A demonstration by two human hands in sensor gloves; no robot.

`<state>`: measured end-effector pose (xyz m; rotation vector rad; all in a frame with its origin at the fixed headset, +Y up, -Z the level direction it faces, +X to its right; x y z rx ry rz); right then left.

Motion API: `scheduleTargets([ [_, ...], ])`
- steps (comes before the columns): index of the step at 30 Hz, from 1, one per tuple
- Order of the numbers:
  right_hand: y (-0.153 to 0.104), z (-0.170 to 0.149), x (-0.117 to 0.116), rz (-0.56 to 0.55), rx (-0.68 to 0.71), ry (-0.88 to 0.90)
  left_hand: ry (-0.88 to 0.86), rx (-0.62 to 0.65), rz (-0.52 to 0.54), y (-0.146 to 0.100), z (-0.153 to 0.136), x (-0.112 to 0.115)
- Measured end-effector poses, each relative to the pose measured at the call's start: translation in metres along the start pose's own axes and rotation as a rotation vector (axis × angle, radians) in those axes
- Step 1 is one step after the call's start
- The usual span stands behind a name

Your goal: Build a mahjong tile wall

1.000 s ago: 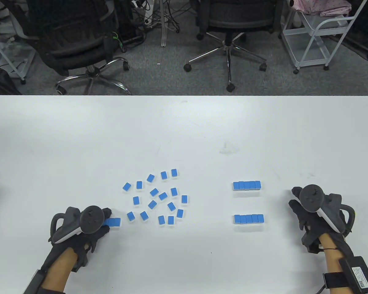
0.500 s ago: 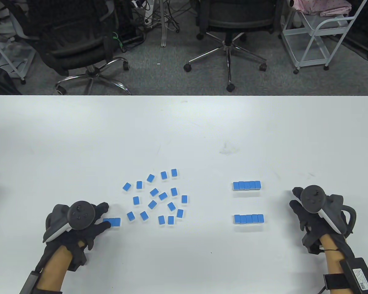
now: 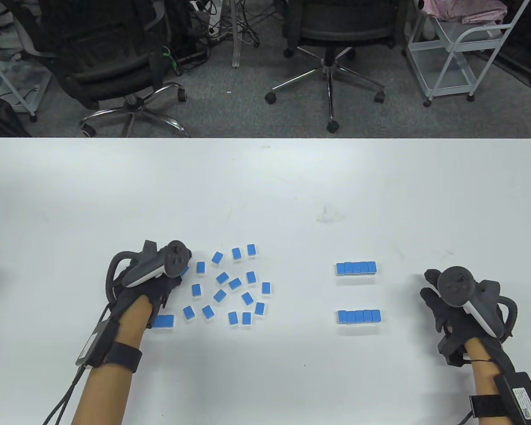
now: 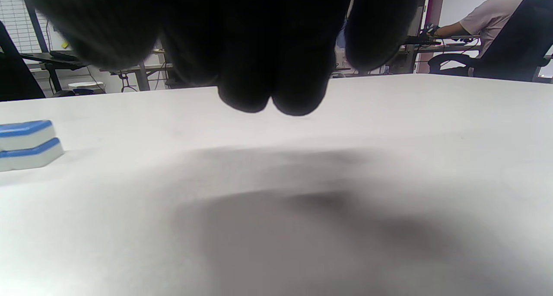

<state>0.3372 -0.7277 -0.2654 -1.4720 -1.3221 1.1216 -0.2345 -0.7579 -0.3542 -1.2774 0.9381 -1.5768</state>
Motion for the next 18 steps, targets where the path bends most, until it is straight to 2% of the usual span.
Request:
scheduleTargets([
  [3, 0.001, -0.002, 0.0, 0.007, -0.004, 0.005, 0.063, 0.002, 0.027, 0.004, 0.004, -0.002],
  [7, 0.002, -0.003, -0.001, 0.018, -0.008, 0.007, -0.009, -0.043, 0.006, -0.004, -0.016, 0.005],
  [12, 0.0, 0.001, 0.001, 0.006, 0.008, -0.001, -0.164, -0.084, 0.027, -0.04, -0.062, 0.018],
  [15, 0.001, 0.002, 0.002, 0.004, 0.016, 0.0, -0.176, -0.087, -0.002, -0.064, -0.076, 0.027],
  [18, 0.002, 0.003, 0.002, 0.002, 0.02, -0.001, -0.206, -0.058, 0.016, -0.09, -0.082, 0.035],
])
Point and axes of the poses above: the tracker on the back of each hand, its own z axis roughly to the thumb side, its own y axis roughly from the wrist to the fingertips, x = y × z, the point moved 5 cm from there along y, roughly from the wrist to the fingertips, and after that the axes turned 5 degrees about -y, right-handed, at the moved point
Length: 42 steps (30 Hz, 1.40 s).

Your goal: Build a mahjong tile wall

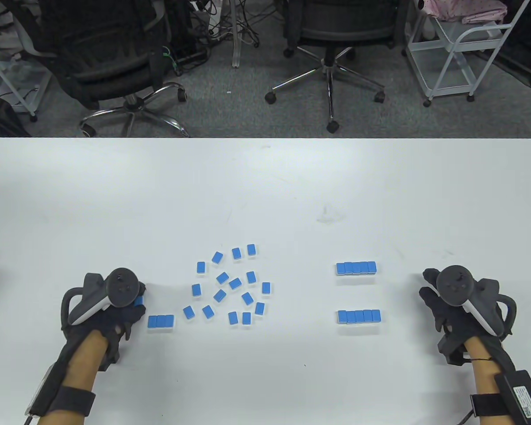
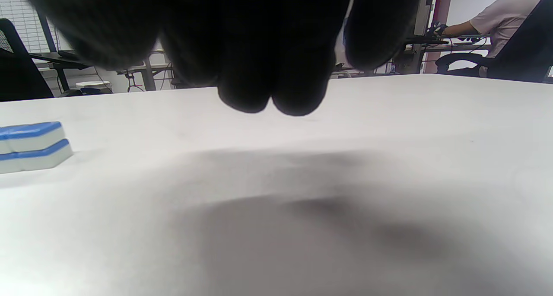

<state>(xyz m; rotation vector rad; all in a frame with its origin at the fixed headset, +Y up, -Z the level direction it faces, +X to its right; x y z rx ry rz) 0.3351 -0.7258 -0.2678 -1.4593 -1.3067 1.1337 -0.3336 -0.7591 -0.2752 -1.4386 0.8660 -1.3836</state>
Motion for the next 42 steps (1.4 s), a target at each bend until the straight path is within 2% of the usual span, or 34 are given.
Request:
scheduleTargets([
  [3, 0.001, 0.0, 0.0, 0.0, 0.0, 0.005, 0.009, 0.048, 0.034, -0.017, 0.003, 0.007],
  [5, 0.001, 0.0, -0.001, 0.004, -0.007, 0.012, 0.023, 0.066, 0.03, -0.02, 0.006, 0.01],
  [35, 0.002, 0.002, -0.007, 0.029, 0.006, 0.004, 0.034, 0.11, 0.01, -0.02, 0.022, 0.017],
  [38, 0.002, 0.002, -0.007, 0.032, 0.005, 0.004, 0.033, 0.101, -0.009, -0.022, 0.021, 0.013],
  [42, -0.001, 0.003, -0.005, 0.025, 0.01, 0.006, 0.113, 0.121, 0.109, -0.032, 0.033, -0.009],
])
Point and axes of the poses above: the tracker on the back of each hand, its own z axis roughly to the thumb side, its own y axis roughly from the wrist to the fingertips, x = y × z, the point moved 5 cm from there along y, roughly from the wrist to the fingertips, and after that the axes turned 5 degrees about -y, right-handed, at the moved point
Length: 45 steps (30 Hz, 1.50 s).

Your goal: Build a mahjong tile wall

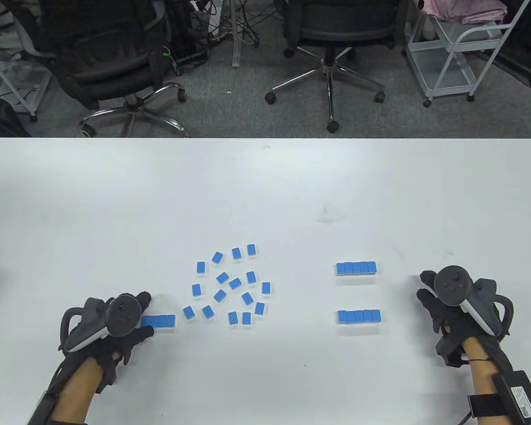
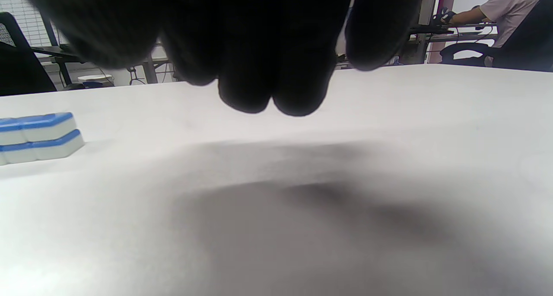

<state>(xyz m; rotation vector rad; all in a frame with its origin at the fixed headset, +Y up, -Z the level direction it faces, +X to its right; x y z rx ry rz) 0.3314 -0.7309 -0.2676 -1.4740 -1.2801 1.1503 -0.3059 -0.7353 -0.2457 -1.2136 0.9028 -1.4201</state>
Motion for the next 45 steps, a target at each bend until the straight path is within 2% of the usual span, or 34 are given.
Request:
scheduleTargets([
  [2, -0.002, 0.0, 0.002, -0.014, 0.005, -0.009, -0.001, 0.009, 0.035, 0.0, 0.011, -0.011],
  [5, -0.001, -0.002, 0.003, -0.011, 0.001, -0.005, 0.029, 0.027, 0.026, 0.006, 0.033, -0.017],
  [12, 0.001, -0.004, 0.003, -0.004, -0.008, -0.003, 0.235, 0.092, -0.005, 0.03, 0.093, -0.004],
  [17, 0.001, -0.004, 0.003, -0.007, -0.005, -0.004, 0.319, 0.045, -0.071, 0.044, 0.104, 0.012],
  [22, 0.001, -0.004, 0.003, -0.005, -0.003, -0.005, 0.284, 0.057, -0.081, 0.046, 0.105, 0.017],
  [24, 0.001, -0.004, 0.003, -0.004, -0.004, -0.006, 0.288, 0.063, -0.05, 0.043, 0.101, 0.01],
  [26, 0.0, -0.004, 0.003, -0.007, -0.004, -0.005, 0.234, 0.039, 0.013, 0.036, 0.088, -0.007],
  [28, 0.0, -0.004, 0.003, -0.007, -0.003, -0.004, 0.17, -0.005, 0.058, 0.027, 0.065, -0.024],
  [30, 0.001, -0.004, 0.002, -0.002, -0.009, -0.012, 0.159, -0.059, 0.059, 0.017, 0.035, -0.031],
  [32, 0.002, -0.004, 0.001, 0.003, -0.012, -0.011, 0.15, -0.111, 0.019, 0.007, 0.003, -0.024],
  [36, 0.002, -0.004, 0.001, 0.001, -0.019, -0.014, 0.067, -0.137, -0.049, -0.002, -0.031, 0.007],
  [39, 0.001, -0.004, 0.001, 0.005, -0.024, -0.014, -0.006, -0.14, -0.11, -0.002, -0.039, 0.021],
  [45, 0.001, -0.001, -0.001, 0.005, -0.017, -0.02, -0.017, -0.114, -0.076, 0.0, -0.033, 0.021],
])
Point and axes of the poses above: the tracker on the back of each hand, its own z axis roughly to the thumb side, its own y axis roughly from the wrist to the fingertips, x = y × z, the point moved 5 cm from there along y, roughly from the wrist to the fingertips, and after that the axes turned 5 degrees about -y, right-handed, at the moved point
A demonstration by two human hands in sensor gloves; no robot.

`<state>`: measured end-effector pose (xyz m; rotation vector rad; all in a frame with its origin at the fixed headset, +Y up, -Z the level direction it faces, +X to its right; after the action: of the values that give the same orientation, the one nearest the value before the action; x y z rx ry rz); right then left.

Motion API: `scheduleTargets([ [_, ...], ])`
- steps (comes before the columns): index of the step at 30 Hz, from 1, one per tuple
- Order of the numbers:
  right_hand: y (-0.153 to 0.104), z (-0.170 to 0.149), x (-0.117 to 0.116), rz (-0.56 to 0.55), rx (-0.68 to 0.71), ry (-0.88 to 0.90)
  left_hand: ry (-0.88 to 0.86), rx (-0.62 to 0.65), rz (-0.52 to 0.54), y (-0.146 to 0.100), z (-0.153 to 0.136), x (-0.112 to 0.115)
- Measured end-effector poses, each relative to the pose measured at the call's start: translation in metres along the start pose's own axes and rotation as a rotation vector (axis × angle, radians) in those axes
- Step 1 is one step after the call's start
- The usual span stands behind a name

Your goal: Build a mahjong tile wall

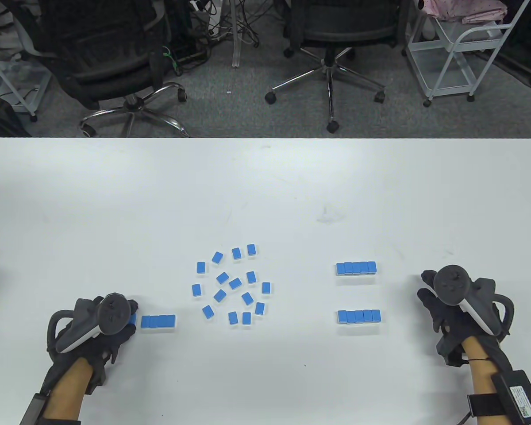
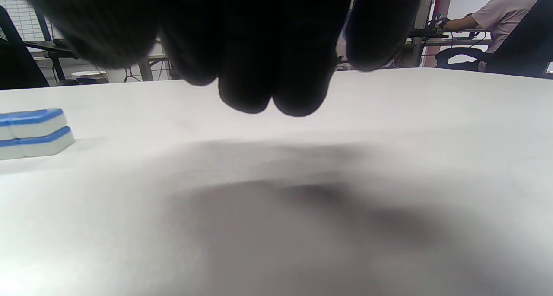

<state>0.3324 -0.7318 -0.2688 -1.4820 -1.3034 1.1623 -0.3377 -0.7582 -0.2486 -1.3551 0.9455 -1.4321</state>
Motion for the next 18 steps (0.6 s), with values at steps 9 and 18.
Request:
scheduleTargets([
  [9, -0.0005, 0.0005, -0.0009, 0.013, -0.001, 0.001, 0.0, 0.023, -0.001, -0.0024, 0.0076, 0.002],
  [18, -0.0006, 0.001, -0.0011, 0.012, 0.006, -0.001, -0.003, 0.02, -0.005, -0.0025, 0.0077, 0.0028],
])
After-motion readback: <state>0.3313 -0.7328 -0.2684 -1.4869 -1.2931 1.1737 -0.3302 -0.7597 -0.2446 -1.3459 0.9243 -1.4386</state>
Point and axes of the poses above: the tracker on the back of each hand, its own z axis roughly to the thumb side, its own y axis roughly from the wrist to the fingertips, x = y × z, the point moved 5 cm from there along y, roughly from the wrist to the fingertips, and after that the axes turned 5 degrees about -y, right-handed, at the moved point
